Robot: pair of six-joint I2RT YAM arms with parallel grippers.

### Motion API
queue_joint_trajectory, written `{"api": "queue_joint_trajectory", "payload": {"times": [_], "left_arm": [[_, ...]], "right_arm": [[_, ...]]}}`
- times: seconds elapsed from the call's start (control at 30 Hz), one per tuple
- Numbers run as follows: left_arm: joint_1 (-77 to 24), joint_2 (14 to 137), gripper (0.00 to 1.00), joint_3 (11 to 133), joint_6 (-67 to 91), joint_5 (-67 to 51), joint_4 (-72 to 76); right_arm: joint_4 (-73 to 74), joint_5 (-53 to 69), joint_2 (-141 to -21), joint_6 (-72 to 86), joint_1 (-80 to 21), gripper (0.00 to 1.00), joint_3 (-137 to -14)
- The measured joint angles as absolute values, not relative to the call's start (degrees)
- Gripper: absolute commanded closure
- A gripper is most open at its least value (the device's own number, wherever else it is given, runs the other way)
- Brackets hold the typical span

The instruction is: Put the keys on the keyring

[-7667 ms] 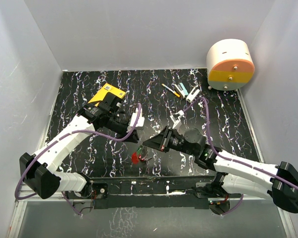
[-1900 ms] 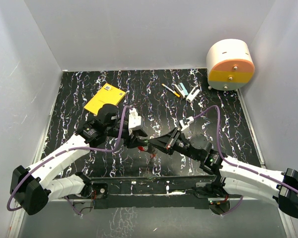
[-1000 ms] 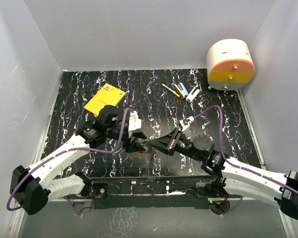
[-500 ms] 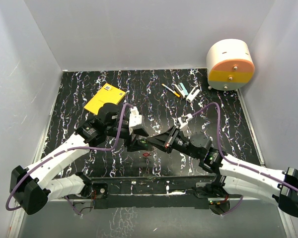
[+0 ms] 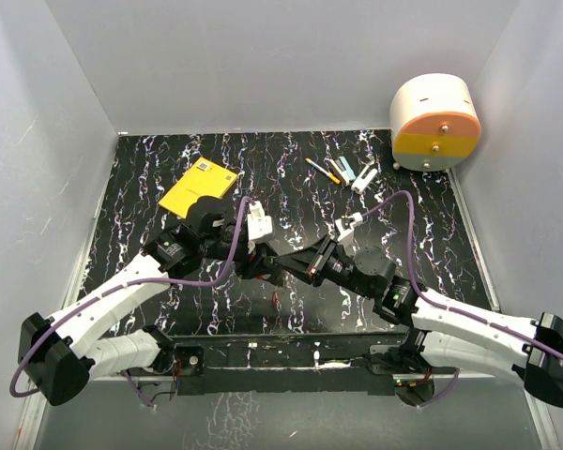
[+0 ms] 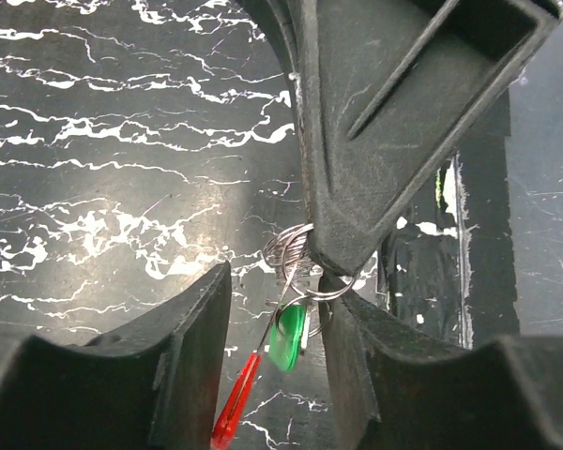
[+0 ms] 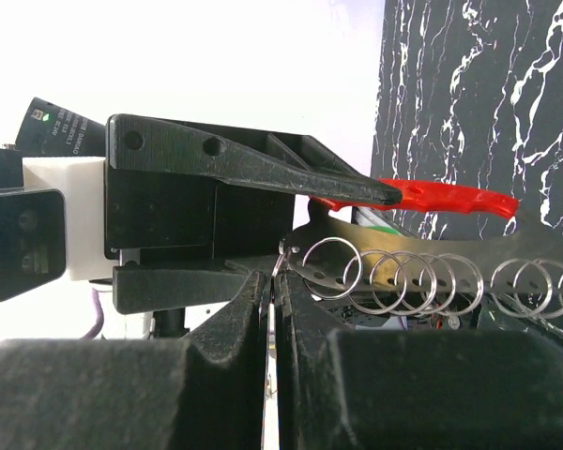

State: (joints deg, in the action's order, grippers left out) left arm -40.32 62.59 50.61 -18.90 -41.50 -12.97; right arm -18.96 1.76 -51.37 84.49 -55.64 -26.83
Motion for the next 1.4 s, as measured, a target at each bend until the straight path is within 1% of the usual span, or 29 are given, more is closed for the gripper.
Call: {"api": "queue_joint_trajectory", "payload": {"times": [0.07, 0.37, 0.67, 0.8, 0.87, 1.1, 1.23, 1.4], "left_arm": [[-40.4, 62.4, 0.65, 50.6, -19.2, -40.3, -13.3], [-40.4, 60.8, 0.67, 50.8, -20.0, -37.9, -12.8], [-40.5, 60.5, 0.86, 51.0, -20.3, -39.6, -12.9], [-40.6, 60.5, 0.94, 51.0, -20.0, -41.1, -13.1], [-40.6, 60.5, 1.00, 51.0, -19.7, -41.6, -13.1], [-40.6, 60.5, 1.00, 51.0, -19.7, -42.8, -13.4], [-40.6, 60.5, 1.00, 51.0, -20.6, -43.9, -13.3], [-40.6, 60.2, 1.00, 51.0, -21.9, -45.0, -13.3]], "right_arm": [[-18.5, 1.5, -51.0, 84.5, -55.7, 0.92, -26.8], [-17.1, 1.4, -48.7, 84.5, -55.8, 0.92, -26.8], [-17.2, 1.1, -48.0, 84.7, -55.7, 0.92, -26.2], [-21.3, 1.0, -48.1, 85.8, -55.4, 0.92, -24.5], [-24.4, 1.3, -48.8, 86.6, -55.3, 0.92, -23.6], [-34.2, 3.1, -52.6, 89.5, -55.2, 0.92, -21.5], [-36.2, 4.4, -53.3, 90.5, -55.2, 0.92, -21.4], [-35.1, 4.7, -52.0, 90.6, -55.2, 0.92, -21.2]]}}
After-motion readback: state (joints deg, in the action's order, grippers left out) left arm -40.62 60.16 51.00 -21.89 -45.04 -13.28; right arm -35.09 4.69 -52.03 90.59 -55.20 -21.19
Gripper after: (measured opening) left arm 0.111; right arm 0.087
